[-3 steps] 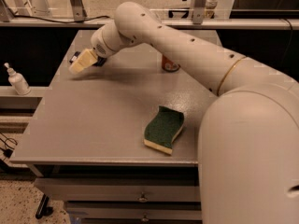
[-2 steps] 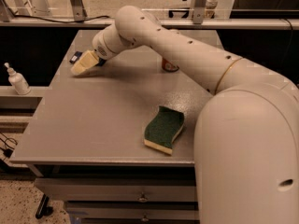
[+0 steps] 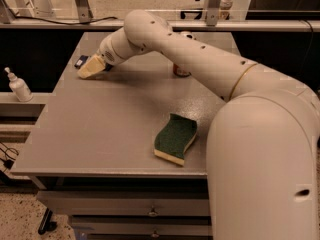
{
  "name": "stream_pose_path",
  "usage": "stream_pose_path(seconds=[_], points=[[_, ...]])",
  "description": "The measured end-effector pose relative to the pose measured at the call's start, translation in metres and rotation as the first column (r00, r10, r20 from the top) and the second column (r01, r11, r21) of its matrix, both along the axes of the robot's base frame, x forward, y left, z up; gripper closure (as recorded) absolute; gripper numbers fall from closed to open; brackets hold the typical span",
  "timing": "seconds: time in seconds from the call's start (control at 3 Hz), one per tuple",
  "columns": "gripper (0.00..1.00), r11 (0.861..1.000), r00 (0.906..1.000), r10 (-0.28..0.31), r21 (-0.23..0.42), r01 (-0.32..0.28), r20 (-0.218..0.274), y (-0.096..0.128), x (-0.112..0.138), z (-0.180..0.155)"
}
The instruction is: Pick rxbar blueberry
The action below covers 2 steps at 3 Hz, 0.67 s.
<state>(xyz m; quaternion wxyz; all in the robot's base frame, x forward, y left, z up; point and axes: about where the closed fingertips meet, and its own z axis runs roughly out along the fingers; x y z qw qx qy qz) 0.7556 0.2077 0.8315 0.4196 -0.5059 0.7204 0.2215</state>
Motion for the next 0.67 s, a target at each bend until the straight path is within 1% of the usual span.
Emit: stream_pose_path(seconds=[0.67], points=[[0.88,1.0,1.0,-0.006,0.004,0.006,-0.002,-0.0011,0.001,-0.0009]])
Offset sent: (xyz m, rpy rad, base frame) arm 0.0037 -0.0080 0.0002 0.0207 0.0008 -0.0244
